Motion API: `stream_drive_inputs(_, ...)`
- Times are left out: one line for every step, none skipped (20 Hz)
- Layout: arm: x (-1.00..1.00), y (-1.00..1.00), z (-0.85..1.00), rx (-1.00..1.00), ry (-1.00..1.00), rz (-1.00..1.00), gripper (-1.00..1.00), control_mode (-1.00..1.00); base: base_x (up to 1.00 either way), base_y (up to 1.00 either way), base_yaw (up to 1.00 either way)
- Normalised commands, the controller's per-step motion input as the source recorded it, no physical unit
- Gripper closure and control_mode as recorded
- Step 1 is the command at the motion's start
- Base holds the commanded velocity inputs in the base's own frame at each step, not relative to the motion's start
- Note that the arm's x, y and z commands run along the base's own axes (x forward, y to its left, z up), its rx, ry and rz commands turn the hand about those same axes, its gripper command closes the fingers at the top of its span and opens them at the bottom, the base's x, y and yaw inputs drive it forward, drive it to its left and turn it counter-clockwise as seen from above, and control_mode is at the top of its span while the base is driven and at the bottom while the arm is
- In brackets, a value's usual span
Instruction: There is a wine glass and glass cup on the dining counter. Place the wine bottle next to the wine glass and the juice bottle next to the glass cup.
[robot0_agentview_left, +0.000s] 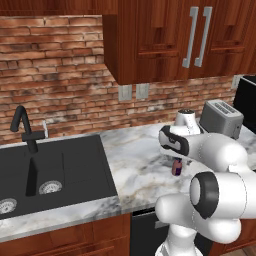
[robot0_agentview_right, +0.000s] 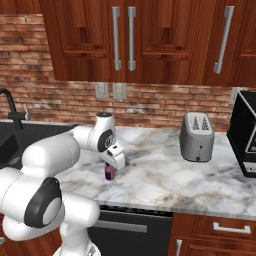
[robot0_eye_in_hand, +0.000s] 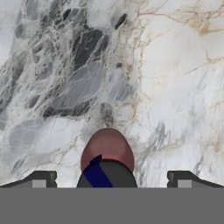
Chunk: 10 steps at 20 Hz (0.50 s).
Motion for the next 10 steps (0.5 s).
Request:
stream_drive_inputs(0.0, 0.0, -0.09, -0.03, 0.0, -0.07, -1.0, -1.0, 0.0, 0.0, 0.0)
stream_drive_inputs(0.0, 0.0, -0.12, -0.03, 0.0, -0.07, -1.0, -1.0, 0.0, 0.0, 0.0)
stream_drive_inputs(0.02, 0.0, -0.14, -0.03, 0.0, -0.07, -1.0, -1.0, 0.0, 0.0, 0.0)
stream_drive_inputs(0.07, 0.0, -0.15, -0.01, 0.0, -0.05, -1.0, -1.0, 0.0, 0.0, 0.0)
stream_drive_inputs(0.12, 0.01, -0.16, -0.01, 0.01, -0.04, -1.0, -1.0, 0.0, 0.0, 0.0)
stream_drive_inputs(0.15, 0.01, -0.16, 0.0, 0.01, -0.03, -1.0, -1.0, 0.0, 0.0, 0.0)
stream_drive_inputs(0.16, 0.01, -0.14, 0.0, 0.01, -0.01, -1.0, -1.0, 0.0, 0.0, 0.0)
stream_drive_inputs(0.14, 0.03, -0.13, 0.0, 0.0, 0.0, -1.0, -1.0, 0.0, 0.0, 0.0)
stream_drive_inputs(0.11, 0.03, -0.12, 0.0, 0.0, 0.0, -1.0, -1.0, 0.0, 0.0, 0.0)
stream_drive_inputs(0.05, 0.04, -0.12, 0.0, 0.02, 0.0, -1.0, -1.0, 0.0, 0.0, 0.0)
